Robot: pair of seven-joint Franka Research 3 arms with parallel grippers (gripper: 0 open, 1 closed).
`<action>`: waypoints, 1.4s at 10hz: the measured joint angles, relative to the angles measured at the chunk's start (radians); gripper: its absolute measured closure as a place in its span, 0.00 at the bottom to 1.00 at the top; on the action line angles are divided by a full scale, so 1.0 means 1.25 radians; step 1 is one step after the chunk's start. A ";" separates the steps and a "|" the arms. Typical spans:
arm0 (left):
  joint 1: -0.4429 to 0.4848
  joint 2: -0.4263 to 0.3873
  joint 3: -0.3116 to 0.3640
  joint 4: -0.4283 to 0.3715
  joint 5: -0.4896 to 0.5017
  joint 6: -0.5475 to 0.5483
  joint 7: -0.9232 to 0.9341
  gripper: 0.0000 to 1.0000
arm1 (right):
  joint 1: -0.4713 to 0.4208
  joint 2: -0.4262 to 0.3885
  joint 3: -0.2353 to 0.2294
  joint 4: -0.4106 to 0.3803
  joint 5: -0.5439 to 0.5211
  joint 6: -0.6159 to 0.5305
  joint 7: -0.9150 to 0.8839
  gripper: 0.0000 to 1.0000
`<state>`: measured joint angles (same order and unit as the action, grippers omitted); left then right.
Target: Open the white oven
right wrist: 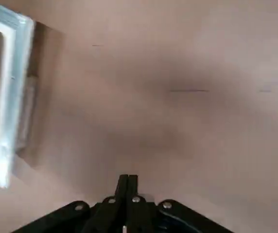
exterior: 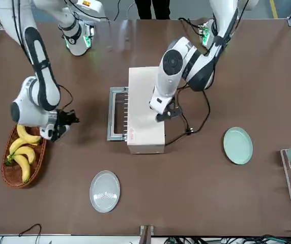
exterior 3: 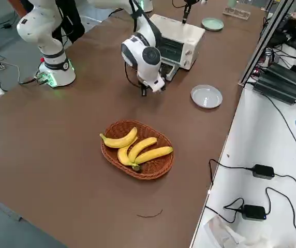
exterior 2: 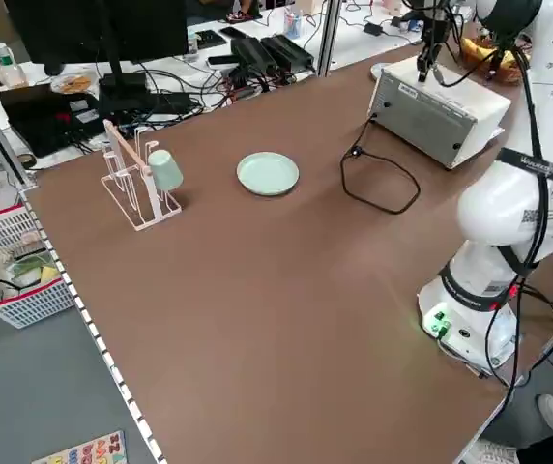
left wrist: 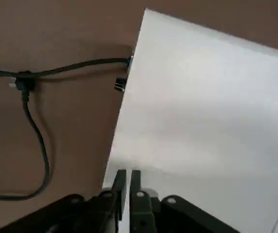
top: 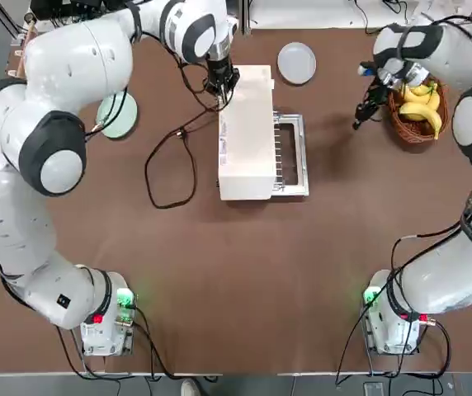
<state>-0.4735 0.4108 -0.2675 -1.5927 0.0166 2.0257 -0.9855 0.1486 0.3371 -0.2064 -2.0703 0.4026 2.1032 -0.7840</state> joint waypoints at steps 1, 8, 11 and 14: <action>0.021 -0.027 -0.001 0.009 -0.003 -0.027 0.005 0.74 | -0.025 0.000 -0.003 0.035 -0.061 0.000 0.000 0.93; 0.211 -0.217 0.005 0.060 -0.034 -0.282 0.256 0.00 | -0.091 -0.062 0.077 0.370 -0.216 -0.194 0.573 0.00; 0.350 -0.276 0.013 0.065 -0.034 -0.357 0.481 0.00 | -0.081 -0.193 0.094 0.460 -0.244 -0.392 0.687 0.00; 0.373 -0.290 0.076 0.116 -0.034 -0.454 0.656 0.00 | -0.076 -0.270 0.096 0.497 -0.246 -0.543 0.719 0.00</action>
<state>-0.0072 0.0479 -0.1725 -1.4482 -0.0263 1.4584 -0.1649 0.0534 -0.0007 -0.0869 -1.4488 0.0951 1.4247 0.1147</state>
